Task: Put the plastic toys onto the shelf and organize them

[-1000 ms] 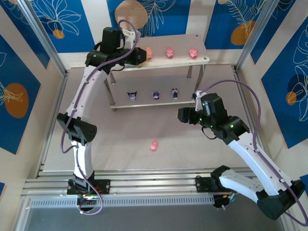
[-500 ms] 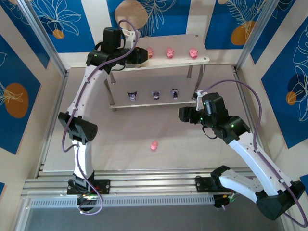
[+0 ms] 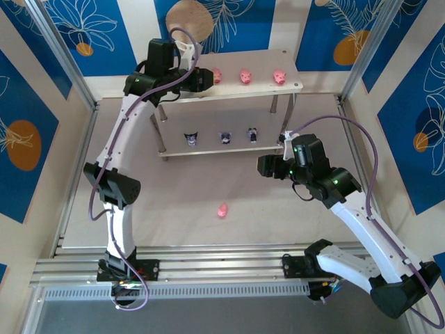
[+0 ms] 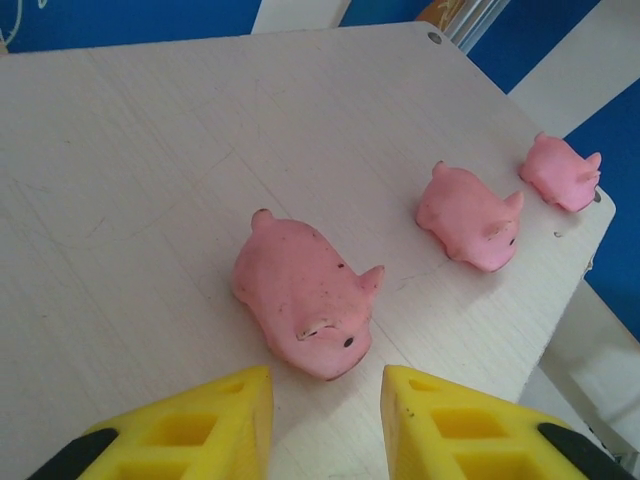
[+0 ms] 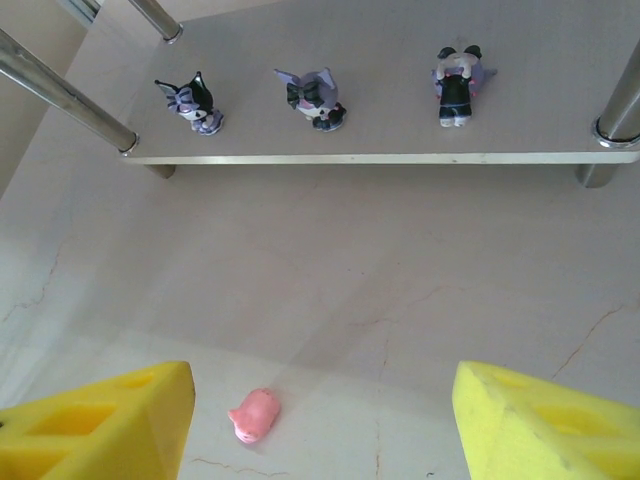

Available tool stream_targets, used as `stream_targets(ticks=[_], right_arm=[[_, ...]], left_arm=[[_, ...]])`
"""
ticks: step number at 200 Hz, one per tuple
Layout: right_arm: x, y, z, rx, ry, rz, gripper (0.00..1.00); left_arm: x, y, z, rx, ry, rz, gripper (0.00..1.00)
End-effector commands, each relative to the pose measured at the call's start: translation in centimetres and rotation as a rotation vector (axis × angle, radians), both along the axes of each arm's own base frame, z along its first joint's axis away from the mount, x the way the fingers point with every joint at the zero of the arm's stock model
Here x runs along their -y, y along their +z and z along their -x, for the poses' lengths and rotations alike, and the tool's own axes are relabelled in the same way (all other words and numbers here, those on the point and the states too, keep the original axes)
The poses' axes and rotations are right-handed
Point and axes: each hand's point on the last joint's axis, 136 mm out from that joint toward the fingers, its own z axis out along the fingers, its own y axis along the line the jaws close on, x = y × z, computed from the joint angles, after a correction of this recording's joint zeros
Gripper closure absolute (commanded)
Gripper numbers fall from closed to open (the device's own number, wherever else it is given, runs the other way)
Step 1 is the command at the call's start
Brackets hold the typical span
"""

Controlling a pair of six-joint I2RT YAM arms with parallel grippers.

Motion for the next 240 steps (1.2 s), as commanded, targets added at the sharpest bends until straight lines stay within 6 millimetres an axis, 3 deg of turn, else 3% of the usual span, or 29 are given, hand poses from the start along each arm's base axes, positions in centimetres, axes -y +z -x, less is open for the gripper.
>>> stream_targets(ticks=[1,43,70,97,111,143,164,194,240], right_arm=[[-0.3,0.0,1.0,-0.010,0.043,-0.016,0.30],[-1.2,-1.5,2.5,-0.065,0.098,0.007,0.30],[-2.0,-3.3,3.9,-0.122,0.119,0.040,0.30],[-3.7,-6.0,5.5,-0.197,0.149,0.077,0.30],[-4.8,-7.6,6.2,-0.237,0.166,0.096,0.30],[-7.6,-11.2,7.6,-0.336,0.195,0.158,0.30],[-9.0,-13.3,8.1,-0.399,0.185,0.205,0.30],[-11.3,-15.6,9.0,-0.485,0.164,0.240,0.30],[-14.8,-18.0,8.7,-0.511,0.128,0.323,0.29]], left_arm=[[-2.0,6.1,2.1,0.146,0.027,0.030,0.65],[-3.3,10.2,5.2,0.241,0.029,0.038,0.65],[-5.0,12.3,8.6,0.311,0.052,0.011,0.66],[-8.0,9.4,12.1,0.324,0.151,-0.077,0.65],[-10.1,6.7,13.9,0.302,0.221,-0.129,0.66],[-13.2,-1.6,18.3,0.170,0.299,-0.196,0.67],[-14.5,-4.9,20.7,0.109,0.325,-0.198,0.67],[-15.9,-6.9,22.5,0.077,0.351,-0.221,0.67],[-16.0,-6.6,22.9,0.116,0.333,-0.246,0.64]])
